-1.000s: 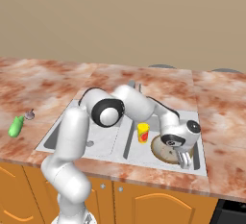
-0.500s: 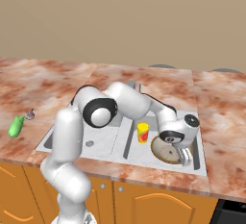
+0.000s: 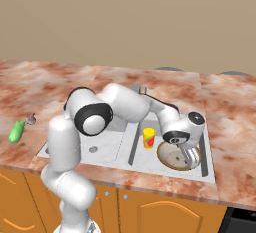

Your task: Remove the corn and garlic from the sink. Then move the bowl and cup from the counter to the sink for washing.

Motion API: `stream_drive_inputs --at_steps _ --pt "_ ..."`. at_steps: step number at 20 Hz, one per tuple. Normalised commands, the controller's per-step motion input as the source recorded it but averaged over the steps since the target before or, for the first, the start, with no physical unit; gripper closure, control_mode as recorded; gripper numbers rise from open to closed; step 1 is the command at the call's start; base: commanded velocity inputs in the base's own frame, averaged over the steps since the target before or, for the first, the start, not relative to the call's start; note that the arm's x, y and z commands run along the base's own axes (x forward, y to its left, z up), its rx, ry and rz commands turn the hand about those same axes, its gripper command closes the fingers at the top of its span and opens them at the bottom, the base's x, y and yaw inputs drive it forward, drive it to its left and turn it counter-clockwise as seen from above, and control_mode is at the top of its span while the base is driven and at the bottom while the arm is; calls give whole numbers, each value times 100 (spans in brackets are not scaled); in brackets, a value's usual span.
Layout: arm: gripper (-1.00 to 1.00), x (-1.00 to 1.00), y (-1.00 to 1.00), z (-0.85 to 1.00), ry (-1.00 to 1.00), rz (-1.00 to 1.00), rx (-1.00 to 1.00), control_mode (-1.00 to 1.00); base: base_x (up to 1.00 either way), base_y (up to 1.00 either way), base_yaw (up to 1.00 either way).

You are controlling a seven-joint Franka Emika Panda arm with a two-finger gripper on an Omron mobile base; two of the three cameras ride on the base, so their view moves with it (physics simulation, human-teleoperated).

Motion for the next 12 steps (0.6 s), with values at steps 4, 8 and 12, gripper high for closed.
stream_drive_inputs --at_steps 4,8,12 --pt "-100 -12 14 32 0 4 0 -100 0 0 0" --pt "-100 -11 8 31 0 3 -3 -100 0 0 0" --pt "-100 -7 9 31 0 2 -7 -100 0 0 0"
